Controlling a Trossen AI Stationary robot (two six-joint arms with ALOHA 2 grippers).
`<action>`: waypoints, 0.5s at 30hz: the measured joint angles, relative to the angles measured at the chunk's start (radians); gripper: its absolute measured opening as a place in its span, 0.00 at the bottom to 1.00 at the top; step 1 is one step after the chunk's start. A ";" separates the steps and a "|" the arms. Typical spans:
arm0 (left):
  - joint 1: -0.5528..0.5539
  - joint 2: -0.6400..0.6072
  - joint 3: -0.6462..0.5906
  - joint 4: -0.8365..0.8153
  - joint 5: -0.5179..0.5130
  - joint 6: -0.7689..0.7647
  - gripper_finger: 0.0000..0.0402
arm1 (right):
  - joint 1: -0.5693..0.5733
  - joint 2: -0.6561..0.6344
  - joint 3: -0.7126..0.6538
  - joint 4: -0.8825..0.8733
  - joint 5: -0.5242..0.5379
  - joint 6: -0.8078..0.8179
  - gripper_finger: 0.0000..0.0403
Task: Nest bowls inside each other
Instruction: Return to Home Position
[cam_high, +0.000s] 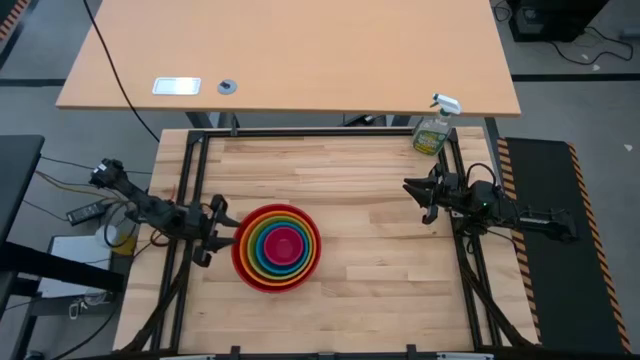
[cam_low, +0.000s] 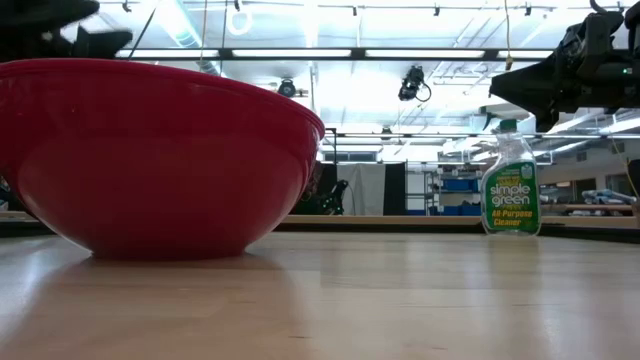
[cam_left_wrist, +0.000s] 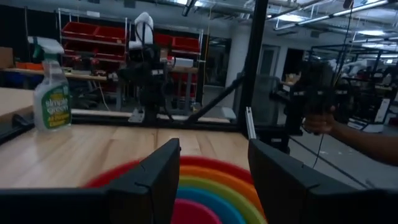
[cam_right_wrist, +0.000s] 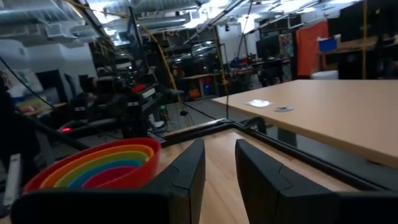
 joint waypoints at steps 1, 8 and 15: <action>0.000 -0.001 -0.021 0.017 0.000 -0.003 0.48 | 0.000 0.000 0.000 -0.001 0.004 -0.009 0.24; 0.000 0.006 -0.030 0.075 0.000 0.001 0.48 | 0.000 0.000 0.000 -0.001 0.075 -0.022 0.24; 0.000 0.005 -0.030 0.140 -0.018 0.128 0.48 | 0.000 0.000 0.000 -0.005 0.180 -0.001 0.24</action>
